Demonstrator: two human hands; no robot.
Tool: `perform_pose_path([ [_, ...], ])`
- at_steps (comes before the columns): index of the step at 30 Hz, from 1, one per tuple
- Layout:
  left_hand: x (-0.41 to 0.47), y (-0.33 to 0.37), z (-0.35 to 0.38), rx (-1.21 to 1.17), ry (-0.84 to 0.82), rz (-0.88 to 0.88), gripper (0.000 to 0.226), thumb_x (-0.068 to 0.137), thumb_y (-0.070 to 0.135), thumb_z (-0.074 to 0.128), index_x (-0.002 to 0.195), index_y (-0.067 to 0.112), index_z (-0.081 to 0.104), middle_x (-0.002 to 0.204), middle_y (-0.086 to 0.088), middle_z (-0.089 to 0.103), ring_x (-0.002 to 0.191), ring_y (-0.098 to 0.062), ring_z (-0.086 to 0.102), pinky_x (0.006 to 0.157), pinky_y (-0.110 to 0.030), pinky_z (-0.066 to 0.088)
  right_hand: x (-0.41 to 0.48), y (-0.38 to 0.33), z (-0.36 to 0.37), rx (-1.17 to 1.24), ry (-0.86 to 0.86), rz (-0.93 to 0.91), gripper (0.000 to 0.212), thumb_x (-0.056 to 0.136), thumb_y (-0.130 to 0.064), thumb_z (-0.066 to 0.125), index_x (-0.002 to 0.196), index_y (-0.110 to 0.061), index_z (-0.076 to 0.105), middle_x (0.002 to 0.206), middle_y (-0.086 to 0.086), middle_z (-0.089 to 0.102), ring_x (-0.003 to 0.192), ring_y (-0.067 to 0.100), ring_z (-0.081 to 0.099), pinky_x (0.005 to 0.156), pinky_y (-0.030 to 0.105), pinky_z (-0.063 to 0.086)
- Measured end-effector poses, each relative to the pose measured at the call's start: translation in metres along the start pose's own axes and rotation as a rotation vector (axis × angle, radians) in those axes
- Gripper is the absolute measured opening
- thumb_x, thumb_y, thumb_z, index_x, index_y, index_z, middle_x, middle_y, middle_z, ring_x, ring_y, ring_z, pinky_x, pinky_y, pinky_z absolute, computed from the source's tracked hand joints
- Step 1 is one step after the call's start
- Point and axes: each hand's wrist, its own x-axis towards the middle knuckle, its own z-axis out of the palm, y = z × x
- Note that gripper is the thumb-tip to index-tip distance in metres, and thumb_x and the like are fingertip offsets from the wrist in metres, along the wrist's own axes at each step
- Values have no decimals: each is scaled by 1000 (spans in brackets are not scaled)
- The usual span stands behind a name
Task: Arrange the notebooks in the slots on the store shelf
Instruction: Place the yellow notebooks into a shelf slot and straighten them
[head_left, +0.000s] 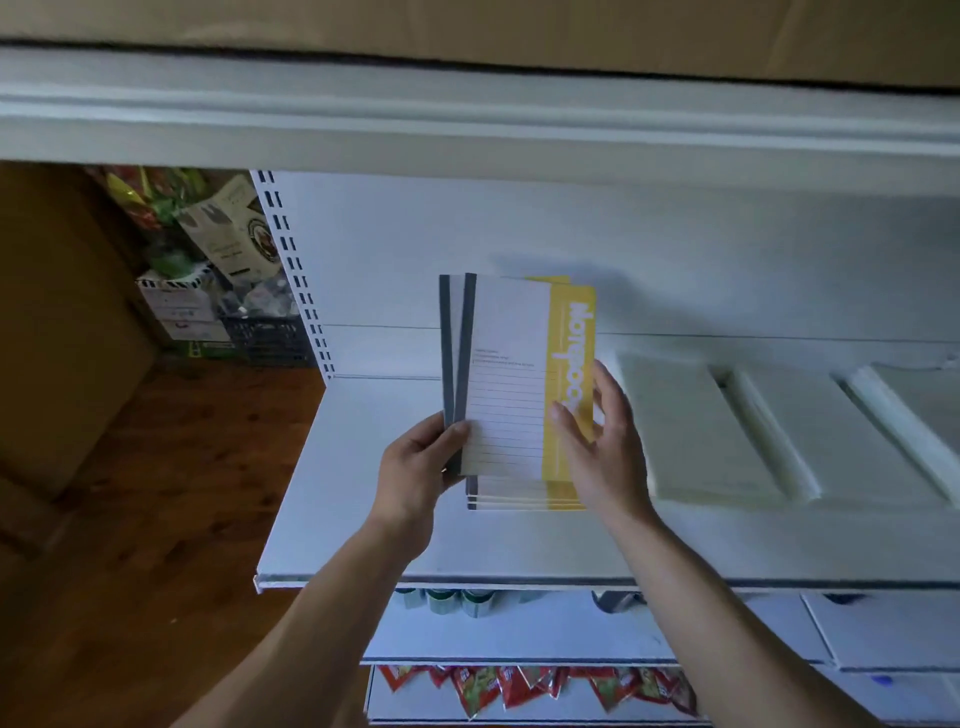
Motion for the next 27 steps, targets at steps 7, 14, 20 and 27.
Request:
perform_pose_path([
  [7,-26,-13,60,-22,-134,19,13,91,11,61,99,11,72,90,-3,73,79,-14,66,67,-23,55,-7,11,-82,357,14,244,15,92,-17,61,107,-19,64,88,-11,73,82,9,65,74,20,51],
  [14,-74,-58,205,107,-441,45,21,95,1,54,111,11,64,101,-5,74,92,-20,69,81,-33,59,-54,67,-245,377,220,304,13,95,-17,57,105,-18,66,101,-1,73,96,22,68,88,44,51],
  [20,-152,-130,381,216,-712,-51,25,97,17,54,121,25,57,110,5,70,85,-13,67,64,-22,55,-126,133,-426,316,417,388,11,95,-17,58,99,-24,66,99,-3,74,89,15,69,76,34,54],
  [27,-238,-210,542,250,-750,-86,21,100,30,50,119,38,51,114,14,65,99,-2,64,87,-32,52,-180,193,-577,233,586,447,14,96,-24,55,108,-27,62,102,-7,71,96,14,67,84,38,53],
])
